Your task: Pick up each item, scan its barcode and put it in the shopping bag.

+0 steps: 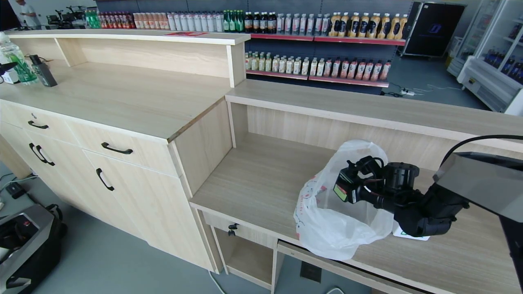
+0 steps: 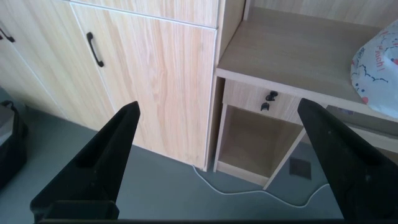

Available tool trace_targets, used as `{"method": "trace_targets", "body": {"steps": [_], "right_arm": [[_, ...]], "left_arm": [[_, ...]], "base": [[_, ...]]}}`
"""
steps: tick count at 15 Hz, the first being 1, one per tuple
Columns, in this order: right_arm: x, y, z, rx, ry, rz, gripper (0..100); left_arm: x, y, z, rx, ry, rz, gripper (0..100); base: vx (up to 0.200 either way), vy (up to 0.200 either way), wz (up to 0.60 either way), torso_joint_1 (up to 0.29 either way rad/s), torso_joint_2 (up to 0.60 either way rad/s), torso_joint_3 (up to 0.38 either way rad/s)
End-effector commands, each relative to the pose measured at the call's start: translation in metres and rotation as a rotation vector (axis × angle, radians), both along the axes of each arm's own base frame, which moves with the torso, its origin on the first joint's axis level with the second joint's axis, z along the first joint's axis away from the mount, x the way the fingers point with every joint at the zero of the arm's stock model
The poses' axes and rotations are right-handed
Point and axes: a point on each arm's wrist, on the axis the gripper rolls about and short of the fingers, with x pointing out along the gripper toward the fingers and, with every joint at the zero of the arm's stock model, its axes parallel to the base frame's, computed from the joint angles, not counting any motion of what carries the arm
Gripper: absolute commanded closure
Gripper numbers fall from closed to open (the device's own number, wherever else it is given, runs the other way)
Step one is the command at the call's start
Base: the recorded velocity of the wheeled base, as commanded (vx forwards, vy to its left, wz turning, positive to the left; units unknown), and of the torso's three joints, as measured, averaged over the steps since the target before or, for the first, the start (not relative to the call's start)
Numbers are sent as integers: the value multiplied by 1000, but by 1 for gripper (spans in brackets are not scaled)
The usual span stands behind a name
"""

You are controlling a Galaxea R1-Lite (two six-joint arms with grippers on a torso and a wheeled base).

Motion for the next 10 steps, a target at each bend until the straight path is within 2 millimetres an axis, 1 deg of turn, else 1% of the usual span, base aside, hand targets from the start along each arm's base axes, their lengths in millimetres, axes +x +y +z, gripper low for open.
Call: {"method": "trace_targets", "body": {"steps": [1,4,7,10], "right_arm": [[5,1,-7,2,3,1,100],[16,1,-10,9,-20,4,100],[18,0,-19,19,-3,36,100],[26,2,-23,20,-18,40,100]], "left_arm": [[0,0,0,-1,0,0,0],[0,0,0,-1,-1,0,0],[0,0,0,-1,0,0,0],[0,0,0,-1,0,0,0]], "base": [[0,0,0,0,0,0],[0,0,0,0,0,0],[0,0,0,0,0,0],[0,0,0,0,0,0]]}}
